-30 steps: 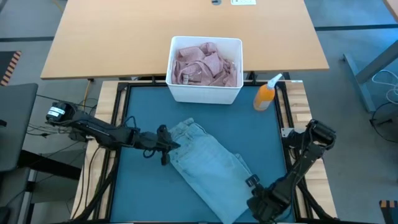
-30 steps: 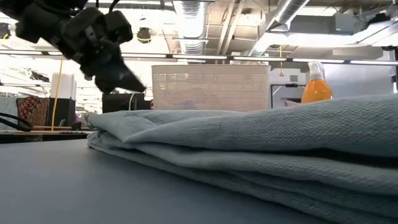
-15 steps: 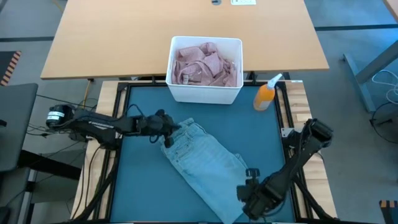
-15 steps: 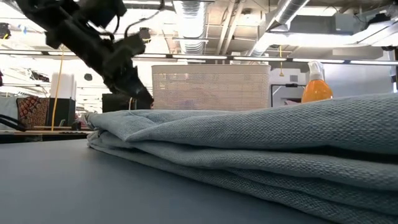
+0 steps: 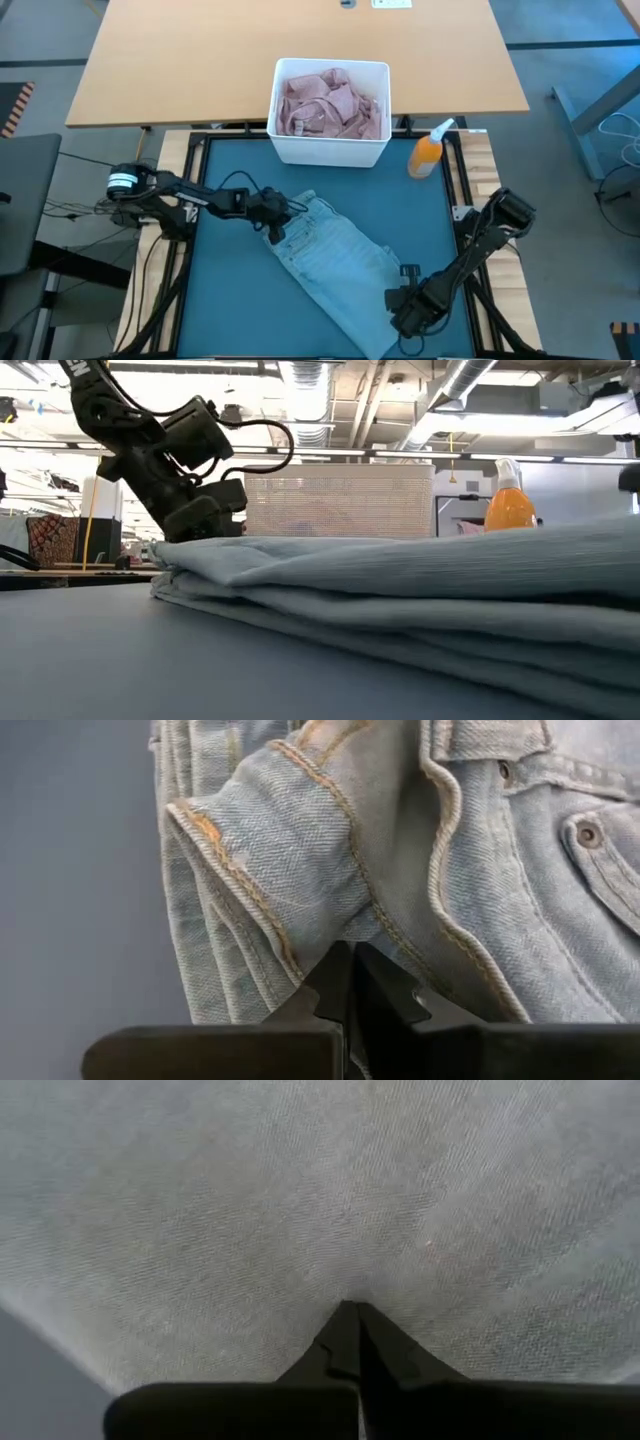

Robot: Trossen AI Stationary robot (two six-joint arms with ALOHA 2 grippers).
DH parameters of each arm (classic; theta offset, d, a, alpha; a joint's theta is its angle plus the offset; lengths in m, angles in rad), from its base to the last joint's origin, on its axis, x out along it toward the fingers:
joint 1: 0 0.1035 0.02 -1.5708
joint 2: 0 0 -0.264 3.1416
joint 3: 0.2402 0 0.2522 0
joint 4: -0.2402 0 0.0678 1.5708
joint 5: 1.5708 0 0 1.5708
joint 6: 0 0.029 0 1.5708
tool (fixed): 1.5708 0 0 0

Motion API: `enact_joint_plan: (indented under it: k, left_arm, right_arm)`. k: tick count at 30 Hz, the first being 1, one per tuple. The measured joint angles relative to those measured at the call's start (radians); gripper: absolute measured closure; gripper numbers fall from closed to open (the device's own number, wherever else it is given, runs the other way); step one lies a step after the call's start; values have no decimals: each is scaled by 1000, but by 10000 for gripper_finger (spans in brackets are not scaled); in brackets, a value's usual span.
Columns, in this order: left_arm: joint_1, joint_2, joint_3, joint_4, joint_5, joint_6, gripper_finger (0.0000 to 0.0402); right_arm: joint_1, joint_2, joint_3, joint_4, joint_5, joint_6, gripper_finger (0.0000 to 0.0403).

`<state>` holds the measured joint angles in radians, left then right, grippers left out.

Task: Fold Laundry from Bin
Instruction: Fold the blue pants

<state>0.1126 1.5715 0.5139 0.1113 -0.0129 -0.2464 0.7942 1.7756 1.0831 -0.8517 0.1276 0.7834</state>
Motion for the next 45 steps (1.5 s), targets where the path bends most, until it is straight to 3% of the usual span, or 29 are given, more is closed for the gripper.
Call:
enact_joint_plan:
  k: [4, 8, 14, 21, 25, 29, 33, 36, 39, 45]
  left_arm:
    - [-69, -12, 2, -40, -35, -73, 401]
    - [-165, -92, -8, -152, 47, -158, 401]
    - [-328, -222, -14, -306, 95, -301, 402]
    - [-540, -250, -13, -300, 163, -491, 401]
    - [-611, -252, -8, -249, 182, -491, 401]
    - [-625, -299, 65, -353, 159, -402, 401]
    - [-624, -378, 197, -659, 9, -305, 401]
    - [-624, -438, 273, -843, -152, -268, 401]
    - [-622, -488, 262, -850, -260, -202, 401]
    - [-552, -506, 147, -688, -281, -31, 401]
  right_arm:
    - [-50, -46, -97, 12, 17, -37, 363]
    - [-140, -121, -176, -15, 94, -88, 366]
    - [-335, -242, -251, 7, 186, -208, 388]
    - [-604, -306, -259, 100, 208, -450, 364]
    - [-736, -335, -237, 158, 199, -576, 370]
    - [-811, -375, -164, 146, 166, -626, 386]
    - [-795, -435, -84, 151, 117, -599, 388]
    - [-715, -464, -58, 184, 113, -486, 385]
    - [-582, -463, -70, 251, 115, -399, 385]
    - [-334, -354, -89, 288, 263, -216, 385]
